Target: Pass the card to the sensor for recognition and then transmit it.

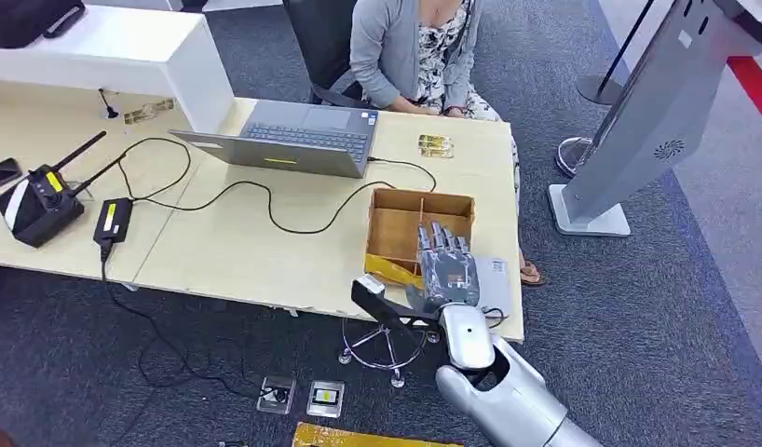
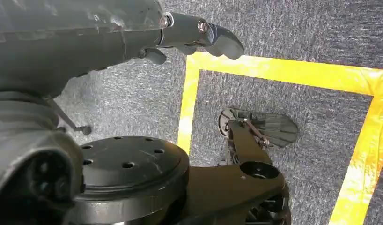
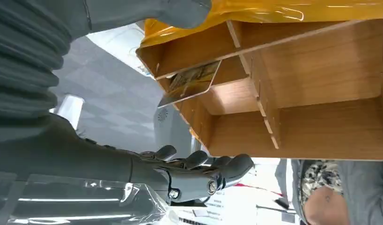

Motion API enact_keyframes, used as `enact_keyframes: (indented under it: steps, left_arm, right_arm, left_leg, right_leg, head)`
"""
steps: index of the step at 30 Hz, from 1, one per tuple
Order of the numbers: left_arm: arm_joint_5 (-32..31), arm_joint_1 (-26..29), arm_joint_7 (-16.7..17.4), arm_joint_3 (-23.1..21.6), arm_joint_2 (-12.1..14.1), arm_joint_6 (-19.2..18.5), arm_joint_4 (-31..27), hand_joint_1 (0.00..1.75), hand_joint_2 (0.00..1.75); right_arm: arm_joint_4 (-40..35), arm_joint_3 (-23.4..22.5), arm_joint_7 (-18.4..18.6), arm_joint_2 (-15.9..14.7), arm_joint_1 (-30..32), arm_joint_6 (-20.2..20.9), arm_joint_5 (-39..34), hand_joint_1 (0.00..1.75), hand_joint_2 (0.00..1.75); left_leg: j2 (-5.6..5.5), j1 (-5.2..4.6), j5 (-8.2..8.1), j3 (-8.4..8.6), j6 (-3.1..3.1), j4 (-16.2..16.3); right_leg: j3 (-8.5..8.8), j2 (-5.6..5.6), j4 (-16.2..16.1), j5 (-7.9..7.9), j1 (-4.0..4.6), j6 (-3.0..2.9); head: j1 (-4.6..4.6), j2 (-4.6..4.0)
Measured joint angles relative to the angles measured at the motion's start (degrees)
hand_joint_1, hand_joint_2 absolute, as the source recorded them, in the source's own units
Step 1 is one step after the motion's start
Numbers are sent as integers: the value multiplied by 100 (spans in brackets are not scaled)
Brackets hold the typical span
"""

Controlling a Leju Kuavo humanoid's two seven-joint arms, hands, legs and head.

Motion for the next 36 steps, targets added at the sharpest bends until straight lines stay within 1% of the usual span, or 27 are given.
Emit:
enact_keyframes:
  steps: [5,16,27,28,29,30,31,36]
  left_arm:
    - [-35,-3,22,0,0,-2,0,0,0]
    - [-48,-4,24,-4,0,-4,0,0,0]
    - [-138,-8,42,-83,0,-42,0,0,0]
    - [-138,-8,42,-92,0,-44,0,0,0]
    - [-140,-8,42,-96,0,-48,0,0,0]
    - [-142,-9,44,-103,0,-50,0,0,0]
    - [-153,-9,44,-116,0,-50,0,0,0]
    - [-166,-10,44,-131,9,-59,0,0,0]
  right_arm:
    - [256,-2,-50,70,-46,-79,-66,0,175]
    - [494,-4,-50,129,-79,-116,-76,0,175]
    - [756,-9,0,133,-85,-380,-15,0,175]
    - [775,-9,9,131,-85,-434,21,54,175]
    - [791,-9,17,127,-88,-496,55,164,175]
    - [813,-9,22,124,-100,-550,83,159,175]
    - [839,-13,35,122,-117,-584,107,175,175]
    - [1053,-74,4,122,-218,-708,184,175,175]
  left_leg:
    - [0,0,0,0,0,0]
    - [0,0,0,0,0,0]
    - [0,0,0,1,0,0]
    - [0,0,0,1,0,0]
    - [0,0,0,1,0,0]
    - [0,0,0,1,0,0]
    - [0,0,0,1,0,0]
    - [0,0,0,1,0,0]
  right_leg:
    - [0,0,0,0,0,0]
    - [0,0,0,0,0,0]
    - [0,1,0,0,0,0]
    - [0,1,0,0,0,0]
    - [0,1,0,0,0,0]
    - [0,1,0,0,0,0]
    - [0,1,0,0,0,0]
    - [0,1,0,0,0,0]
  head:
    - [-2,0]
    - [0,0]
    - [-2,0]
    - [0,0]
    - [-2,0]
    - [0,0]
    - [0,0]
    - [-2,0]
